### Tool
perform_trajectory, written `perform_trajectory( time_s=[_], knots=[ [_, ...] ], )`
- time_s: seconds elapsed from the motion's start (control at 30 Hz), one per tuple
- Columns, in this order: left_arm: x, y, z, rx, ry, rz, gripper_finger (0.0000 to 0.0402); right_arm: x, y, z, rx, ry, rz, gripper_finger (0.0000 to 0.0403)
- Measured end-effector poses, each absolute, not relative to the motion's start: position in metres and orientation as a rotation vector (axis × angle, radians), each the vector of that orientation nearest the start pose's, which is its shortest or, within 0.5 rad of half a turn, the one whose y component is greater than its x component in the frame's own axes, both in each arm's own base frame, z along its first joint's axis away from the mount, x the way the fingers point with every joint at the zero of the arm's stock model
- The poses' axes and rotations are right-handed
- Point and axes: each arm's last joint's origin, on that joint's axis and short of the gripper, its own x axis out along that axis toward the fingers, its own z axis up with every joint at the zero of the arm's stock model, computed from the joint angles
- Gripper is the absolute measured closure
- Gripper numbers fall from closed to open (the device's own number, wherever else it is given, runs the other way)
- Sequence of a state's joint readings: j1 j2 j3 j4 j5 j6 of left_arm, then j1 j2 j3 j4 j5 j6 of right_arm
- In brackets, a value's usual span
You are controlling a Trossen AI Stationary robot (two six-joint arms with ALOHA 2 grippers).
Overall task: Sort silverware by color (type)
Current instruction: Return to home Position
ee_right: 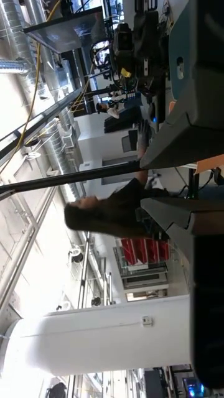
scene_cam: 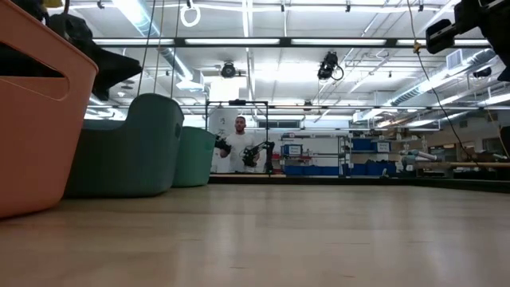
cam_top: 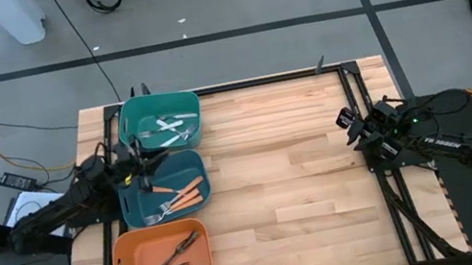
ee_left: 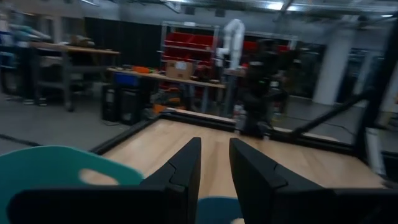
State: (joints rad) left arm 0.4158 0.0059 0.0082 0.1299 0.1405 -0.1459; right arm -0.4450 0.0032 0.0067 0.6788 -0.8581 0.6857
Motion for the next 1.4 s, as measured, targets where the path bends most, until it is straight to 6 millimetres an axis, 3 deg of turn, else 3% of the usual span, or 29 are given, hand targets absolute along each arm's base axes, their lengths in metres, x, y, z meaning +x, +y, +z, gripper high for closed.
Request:
perform_trajectory(
  time_s=[0.27,1.4],
  knots=[
    [0.0923,0.0282,0.1783,-0.114,-0.142,0.186,0.0308,0.0709,-0.0095,0.2199,0.243,-0.379,0.555,0.0309],
    [0.0924,0.0281,0.1783,-0.114,-0.142,0.185,0.0308,0.0709,-0.0095,0.2199,0.243,-0.379,0.555,0.0309]
  ],
)
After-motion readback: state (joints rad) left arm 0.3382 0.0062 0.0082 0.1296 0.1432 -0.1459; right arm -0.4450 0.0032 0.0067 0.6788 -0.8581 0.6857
